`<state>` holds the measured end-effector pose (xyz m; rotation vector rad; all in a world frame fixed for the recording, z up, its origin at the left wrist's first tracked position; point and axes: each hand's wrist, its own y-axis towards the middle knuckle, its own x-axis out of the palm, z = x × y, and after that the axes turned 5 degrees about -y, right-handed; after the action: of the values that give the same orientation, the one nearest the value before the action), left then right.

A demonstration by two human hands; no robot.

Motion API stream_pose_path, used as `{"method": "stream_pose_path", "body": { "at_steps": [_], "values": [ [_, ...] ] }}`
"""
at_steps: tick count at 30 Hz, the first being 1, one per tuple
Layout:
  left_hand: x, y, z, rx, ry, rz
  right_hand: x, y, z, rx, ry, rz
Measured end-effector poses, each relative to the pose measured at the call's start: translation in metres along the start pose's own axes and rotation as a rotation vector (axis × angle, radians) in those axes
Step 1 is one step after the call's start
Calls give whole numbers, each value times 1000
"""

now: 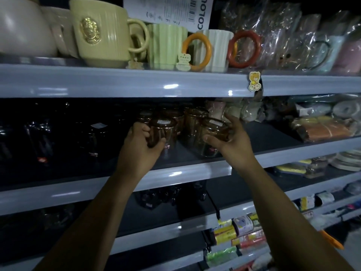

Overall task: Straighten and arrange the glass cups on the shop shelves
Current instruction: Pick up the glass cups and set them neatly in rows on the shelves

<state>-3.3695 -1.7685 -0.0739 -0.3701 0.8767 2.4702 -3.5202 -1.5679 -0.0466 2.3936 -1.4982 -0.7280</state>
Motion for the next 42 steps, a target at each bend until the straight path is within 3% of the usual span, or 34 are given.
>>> {"method": "stream_pose_path", "body": {
  "at_steps": [17,30,42],
  "values": [
    [6,4,-8,-83,-22,-114,25,30,27,2,11,-243],
    [6,2,-10,-53,-36,-118,33,31,33,28,-90,-132],
    [7,-1,-9,-29,-8,-121,34,31,35,13,-119,-167]
  ]
}}
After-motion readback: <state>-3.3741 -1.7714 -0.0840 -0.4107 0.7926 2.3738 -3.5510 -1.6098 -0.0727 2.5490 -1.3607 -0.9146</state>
